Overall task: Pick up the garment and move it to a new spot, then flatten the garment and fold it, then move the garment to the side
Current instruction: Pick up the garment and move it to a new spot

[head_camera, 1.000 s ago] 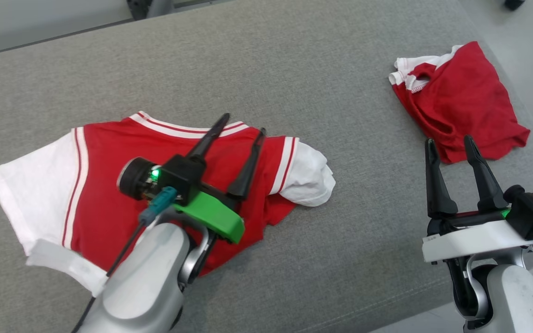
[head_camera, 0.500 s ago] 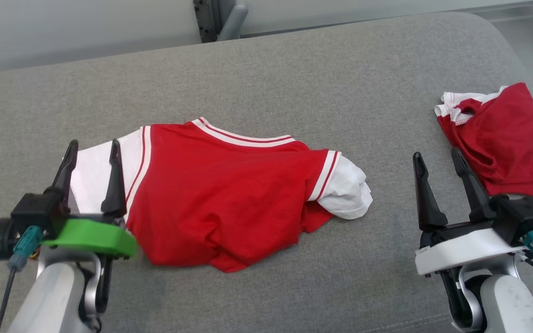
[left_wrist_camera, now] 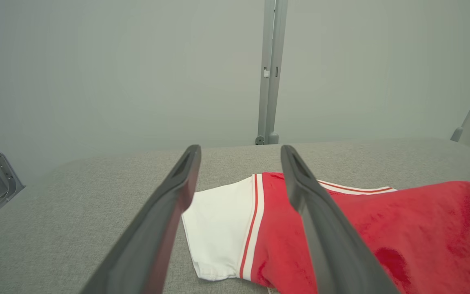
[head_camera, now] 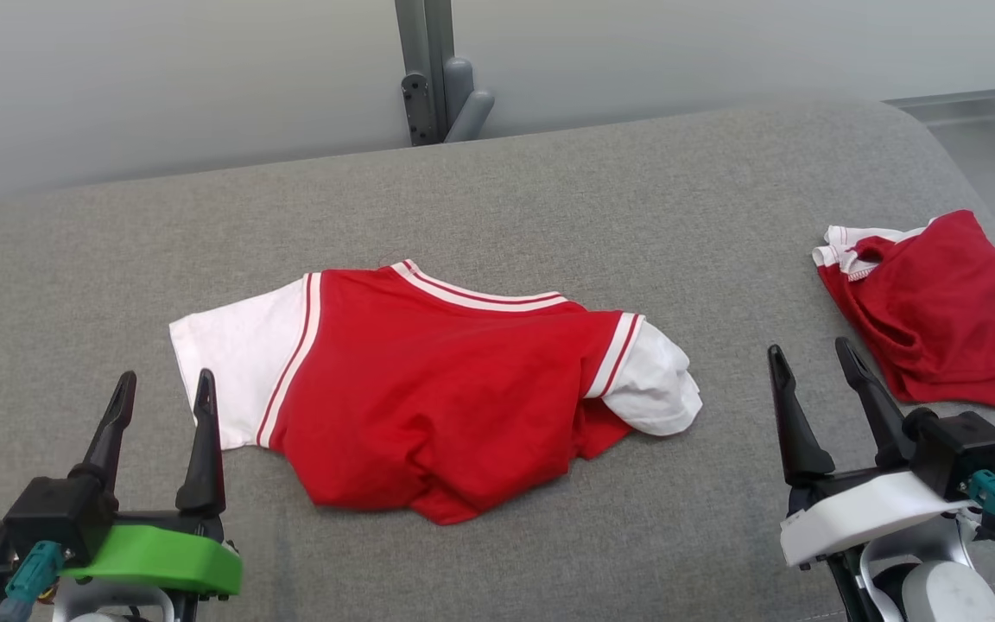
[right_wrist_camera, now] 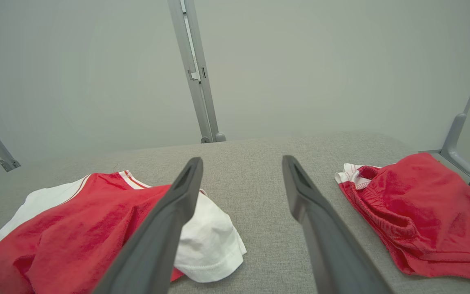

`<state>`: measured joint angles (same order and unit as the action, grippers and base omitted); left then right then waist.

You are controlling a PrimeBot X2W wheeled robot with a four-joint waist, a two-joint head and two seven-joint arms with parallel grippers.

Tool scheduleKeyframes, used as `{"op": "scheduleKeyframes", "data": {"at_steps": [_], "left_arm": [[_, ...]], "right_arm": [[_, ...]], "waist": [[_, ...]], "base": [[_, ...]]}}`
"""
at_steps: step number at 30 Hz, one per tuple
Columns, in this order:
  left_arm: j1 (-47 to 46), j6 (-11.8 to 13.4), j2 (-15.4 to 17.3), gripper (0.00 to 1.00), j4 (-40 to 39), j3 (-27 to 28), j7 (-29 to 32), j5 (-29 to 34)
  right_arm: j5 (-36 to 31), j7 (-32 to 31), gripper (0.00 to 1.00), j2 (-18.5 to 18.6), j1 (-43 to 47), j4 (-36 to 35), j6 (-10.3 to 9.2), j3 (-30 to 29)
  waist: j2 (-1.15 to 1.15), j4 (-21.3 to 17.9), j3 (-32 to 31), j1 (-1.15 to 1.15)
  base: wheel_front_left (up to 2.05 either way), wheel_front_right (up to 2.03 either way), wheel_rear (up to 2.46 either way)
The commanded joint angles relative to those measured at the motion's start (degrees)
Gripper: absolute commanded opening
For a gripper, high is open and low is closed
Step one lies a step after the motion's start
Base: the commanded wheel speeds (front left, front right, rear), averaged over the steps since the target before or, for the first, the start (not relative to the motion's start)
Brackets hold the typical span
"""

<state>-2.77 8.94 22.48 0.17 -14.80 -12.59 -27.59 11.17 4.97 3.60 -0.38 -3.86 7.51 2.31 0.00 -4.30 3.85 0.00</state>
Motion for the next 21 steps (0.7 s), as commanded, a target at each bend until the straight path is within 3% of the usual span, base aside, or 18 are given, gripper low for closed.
{"op": "scheduleKeyframes", "data": {"at_steps": [1,7,21], "left_arm": [[1.19,0.35,0.5,1.0,-0.51,0.03,0.23,0.43],[5.58,1.65,0.93,1.0,-4.33,-0.57,1.75,0.0],[6.06,1.54,1.17,1.0,-4.49,-1.11,2.24,-0.92]], "right_arm": [[0.41,-0.27,1.0,0.3,0.88,0.03,-0.04,-0.21],[0.03,-1.21,1.0,0.42,3.79,-1.23,-0.04,-1.06],[0.04,-2.66,1.0,0.21,4.83,-3.22,-0.04,-1.9]], "waist": [[0.0,0.18,-1.22,0.0],[0.0,0.37,-2.97,0.0],[0.0,0.88,-3.6,0.0]], "base": [[0.0,0.0,0.0],[0.0,0.0,0.0],[0.0,0.0,0.0]]}}
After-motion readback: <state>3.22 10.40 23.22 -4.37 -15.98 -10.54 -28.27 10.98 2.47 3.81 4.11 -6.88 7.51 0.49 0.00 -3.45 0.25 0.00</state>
